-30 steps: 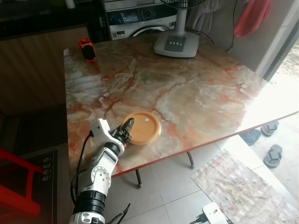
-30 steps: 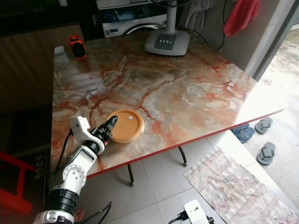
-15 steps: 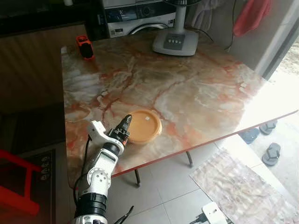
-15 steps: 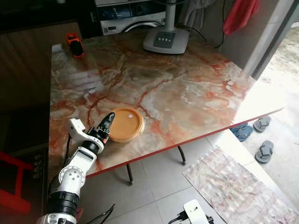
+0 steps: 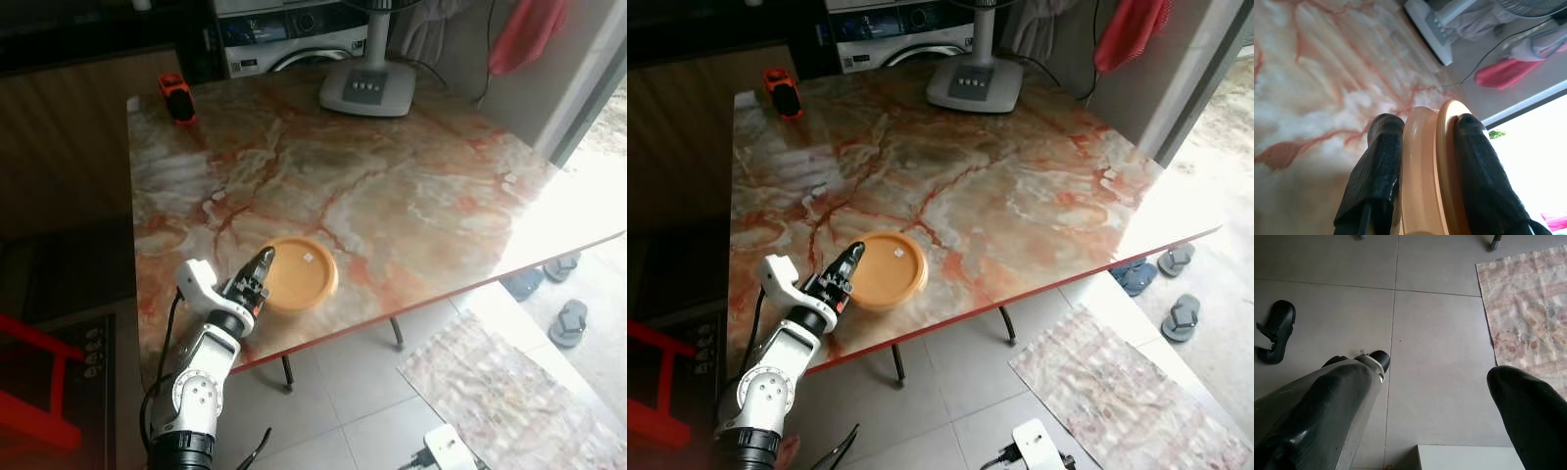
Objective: Restocking fridge
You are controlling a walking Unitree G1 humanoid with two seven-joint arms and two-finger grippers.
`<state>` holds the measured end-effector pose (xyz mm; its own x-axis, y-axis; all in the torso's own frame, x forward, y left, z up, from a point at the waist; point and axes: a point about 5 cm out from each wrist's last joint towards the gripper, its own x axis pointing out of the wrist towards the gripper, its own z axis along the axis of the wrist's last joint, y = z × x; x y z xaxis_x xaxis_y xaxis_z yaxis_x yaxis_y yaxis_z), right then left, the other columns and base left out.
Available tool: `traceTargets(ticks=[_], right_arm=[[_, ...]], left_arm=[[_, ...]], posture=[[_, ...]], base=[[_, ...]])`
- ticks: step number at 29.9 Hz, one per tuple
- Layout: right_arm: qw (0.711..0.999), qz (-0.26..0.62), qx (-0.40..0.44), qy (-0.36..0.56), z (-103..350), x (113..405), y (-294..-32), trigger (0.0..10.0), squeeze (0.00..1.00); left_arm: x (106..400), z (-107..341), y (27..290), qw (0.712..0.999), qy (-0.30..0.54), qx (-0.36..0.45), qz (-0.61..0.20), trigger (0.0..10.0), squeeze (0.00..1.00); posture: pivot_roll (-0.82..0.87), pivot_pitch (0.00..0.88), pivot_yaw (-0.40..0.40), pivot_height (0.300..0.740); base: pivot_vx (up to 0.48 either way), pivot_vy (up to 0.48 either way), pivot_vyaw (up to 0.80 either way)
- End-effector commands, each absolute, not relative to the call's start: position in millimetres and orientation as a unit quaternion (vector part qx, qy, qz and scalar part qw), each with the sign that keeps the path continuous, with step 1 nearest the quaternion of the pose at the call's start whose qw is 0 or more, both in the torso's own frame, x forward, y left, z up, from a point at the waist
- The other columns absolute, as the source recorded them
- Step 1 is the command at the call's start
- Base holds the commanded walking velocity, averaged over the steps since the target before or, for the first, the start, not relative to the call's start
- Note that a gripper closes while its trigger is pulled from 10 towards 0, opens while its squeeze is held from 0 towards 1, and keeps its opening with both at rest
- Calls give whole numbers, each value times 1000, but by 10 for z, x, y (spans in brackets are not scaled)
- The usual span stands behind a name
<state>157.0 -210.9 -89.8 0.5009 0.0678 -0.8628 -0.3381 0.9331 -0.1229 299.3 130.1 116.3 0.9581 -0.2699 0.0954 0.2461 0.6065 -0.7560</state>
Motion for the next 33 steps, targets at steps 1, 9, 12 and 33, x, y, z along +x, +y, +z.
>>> traceTargets(ticks=[1,9,12,33], right_arm=[[854,112,-132,491,-917,1520,-2117,10000,0],[858,96,-114,491,-926,1497,-2115,10000,0],[862,80,-97,491,-931,1483,-2121,10000,0],[865,46,-58,496,-952,1430,-2126,10000,0]], left_arm=[[2964,1251,1294,888,0,-434,-155,10000,0],[2884,1533,1264,858,-42,-478,-185,10000,0],[2856,1551,1301,866,-43,-469,-167,10000,0],[2824,1574,1391,871,-40,-469,-138,10000,0]], posture=[[17,70,-4,740],[8,44,1,740],[6,36,2,740],[12,14,6,740]], base=[[0,0,0],[0,0,0],[0,0,0],[0,0,-219]])
